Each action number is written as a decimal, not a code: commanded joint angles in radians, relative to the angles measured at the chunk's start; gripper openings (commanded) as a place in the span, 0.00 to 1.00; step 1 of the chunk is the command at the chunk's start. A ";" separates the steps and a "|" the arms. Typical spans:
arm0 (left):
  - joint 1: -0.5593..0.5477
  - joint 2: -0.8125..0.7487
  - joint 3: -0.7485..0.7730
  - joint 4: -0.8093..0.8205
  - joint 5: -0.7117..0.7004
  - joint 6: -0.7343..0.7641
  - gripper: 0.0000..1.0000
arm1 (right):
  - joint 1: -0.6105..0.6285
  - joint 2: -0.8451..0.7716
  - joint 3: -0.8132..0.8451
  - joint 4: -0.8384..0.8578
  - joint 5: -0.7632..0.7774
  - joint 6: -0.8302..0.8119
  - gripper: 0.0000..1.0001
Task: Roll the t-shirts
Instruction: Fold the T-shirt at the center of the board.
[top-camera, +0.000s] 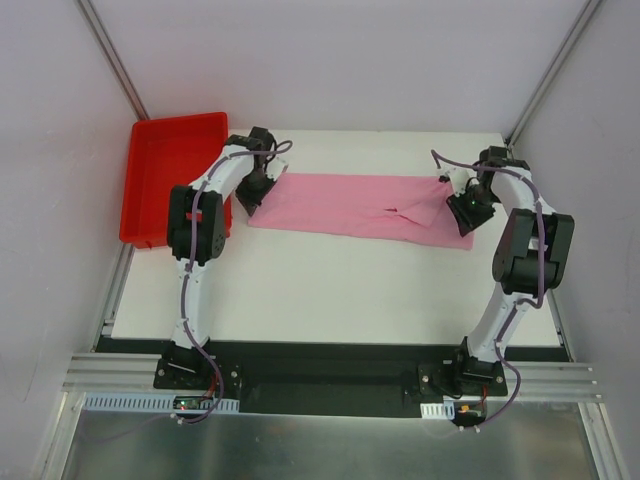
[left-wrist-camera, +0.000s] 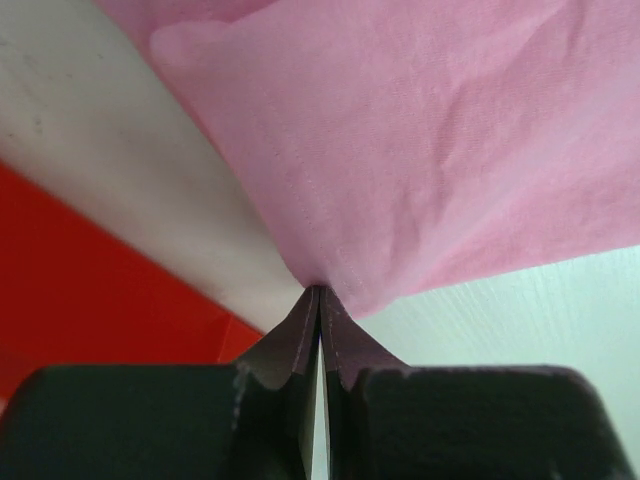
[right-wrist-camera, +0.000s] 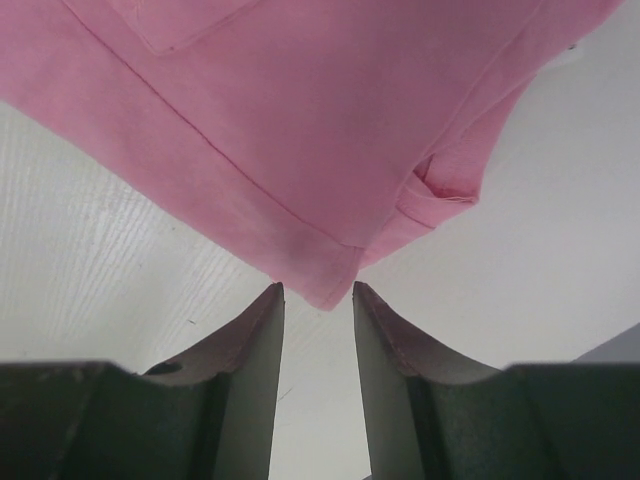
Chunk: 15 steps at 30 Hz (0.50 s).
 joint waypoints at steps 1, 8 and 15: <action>-0.008 0.019 -0.026 -0.019 -0.001 0.001 0.01 | -0.021 0.038 0.054 -0.105 -0.052 0.017 0.37; -0.008 0.007 -0.116 -0.008 -0.001 0.001 0.01 | -0.059 0.113 0.040 -0.128 -0.027 0.003 0.28; -0.006 -0.053 -0.289 0.016 0.024 -0.006 0.00 | -0.079 0.133 0.006 -0.136 -0.024 -0.017 0.15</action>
